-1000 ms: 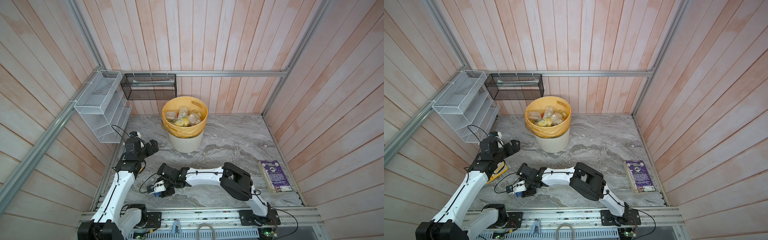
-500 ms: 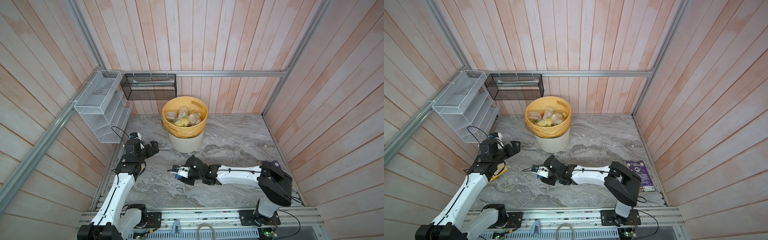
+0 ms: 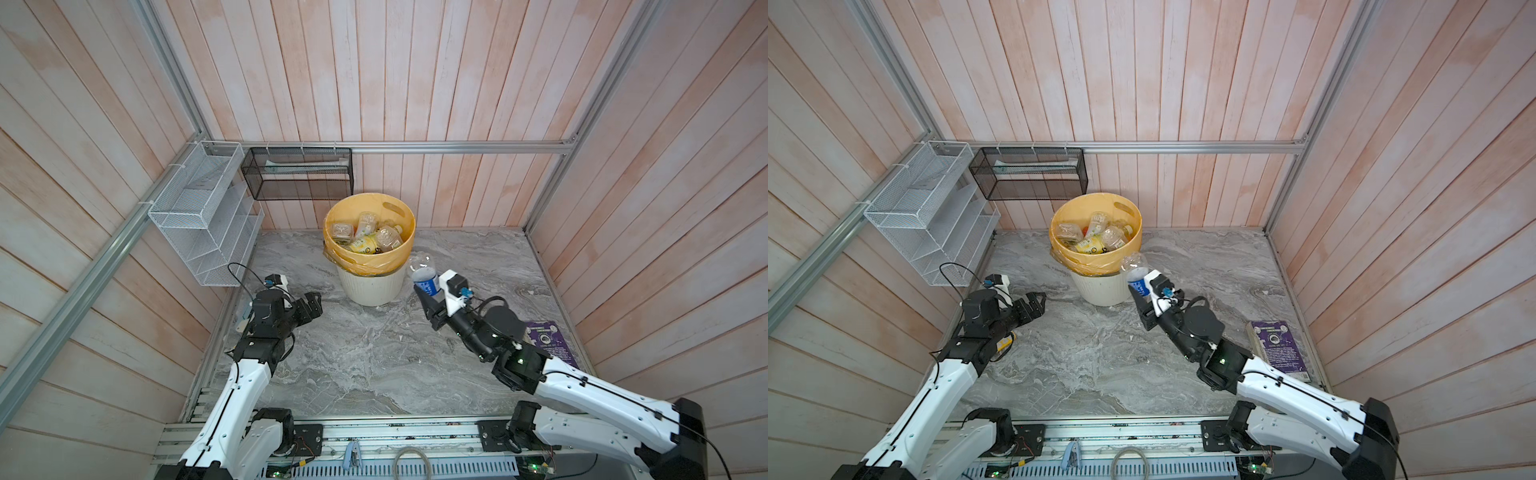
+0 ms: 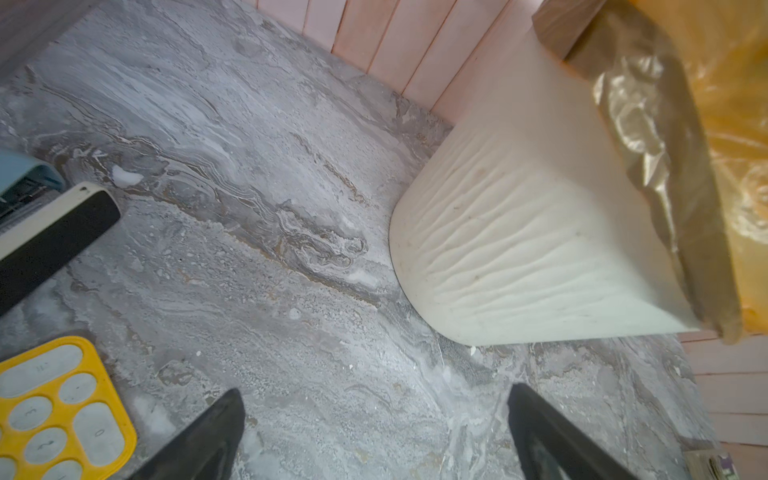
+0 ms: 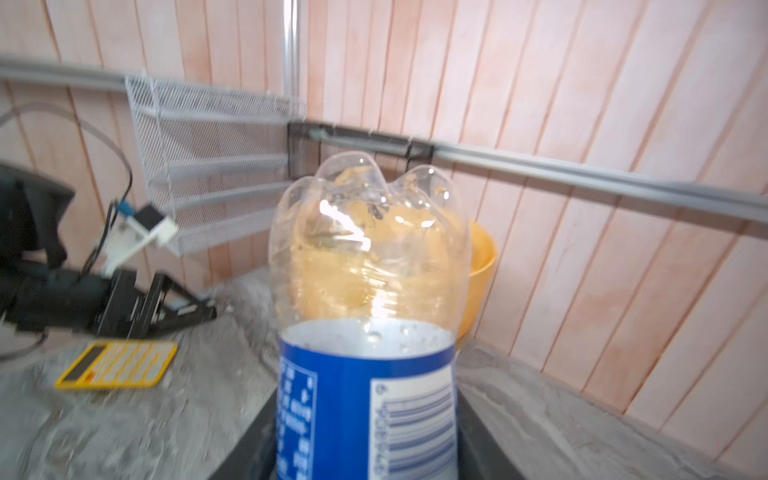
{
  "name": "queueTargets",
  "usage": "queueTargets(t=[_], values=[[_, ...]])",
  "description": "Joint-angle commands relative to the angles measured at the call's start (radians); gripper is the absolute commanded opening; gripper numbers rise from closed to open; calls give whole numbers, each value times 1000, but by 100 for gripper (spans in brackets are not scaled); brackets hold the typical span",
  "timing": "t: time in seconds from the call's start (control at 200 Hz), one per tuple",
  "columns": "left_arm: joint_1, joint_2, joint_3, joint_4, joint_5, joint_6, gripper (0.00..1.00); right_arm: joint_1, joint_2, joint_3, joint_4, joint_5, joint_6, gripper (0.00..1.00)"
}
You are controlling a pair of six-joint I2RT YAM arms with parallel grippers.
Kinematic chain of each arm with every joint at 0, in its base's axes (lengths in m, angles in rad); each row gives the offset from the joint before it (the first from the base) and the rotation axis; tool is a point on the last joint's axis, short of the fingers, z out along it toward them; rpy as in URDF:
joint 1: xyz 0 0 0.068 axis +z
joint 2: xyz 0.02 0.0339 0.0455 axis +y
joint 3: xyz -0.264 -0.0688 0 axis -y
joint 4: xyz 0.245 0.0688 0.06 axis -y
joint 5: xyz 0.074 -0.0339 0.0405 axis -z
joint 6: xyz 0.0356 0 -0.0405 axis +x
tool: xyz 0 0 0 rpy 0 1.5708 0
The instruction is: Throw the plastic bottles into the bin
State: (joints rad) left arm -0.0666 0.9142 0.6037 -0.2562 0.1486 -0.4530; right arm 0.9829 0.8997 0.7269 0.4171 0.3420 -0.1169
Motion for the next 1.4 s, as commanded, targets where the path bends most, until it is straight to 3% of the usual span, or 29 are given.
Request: queueTargets(t=[0.0,0.15,0.29,0.39,0.45,0.49,0.535,0.62,0.74,1.115,1.395], values=[[-27,1,-15,39,-13,4,100,-28,-40,53,170,70,-59,38],[-58,26,-13,63,-13,-4,100,-76,42,212,213,-22,-82,40],[-75,44,-8,72,-9,-9,100,-135,271,412,201,-129,-35,44],[-80,48,-12,80,-2,-16,100,-213,542,674,19,-283,85,45],[-82,49,-11,79,0,-18,100,-228,720,856,-146,-342,94,50],[-82,48,-9,75,3,-16,100,-230,818,995,-255,-339,88,53],[-82,45,-6,66,3,-11,100,-232,905,1112,-349,-329,72,66],[-84,37,-5,49,-7,2,100,-241,970,1214,-422,-304,63,75],[-84,19,-13,41,-20,8,100,-252,923,1162,-392,-294,58,82],[-84,20,-19,66,-17,-1,100,-293,620,857,-262,-129,42,86],[-84,18,-32,80,-55,3,100,-423,383,510,-228,-87,90,90]])
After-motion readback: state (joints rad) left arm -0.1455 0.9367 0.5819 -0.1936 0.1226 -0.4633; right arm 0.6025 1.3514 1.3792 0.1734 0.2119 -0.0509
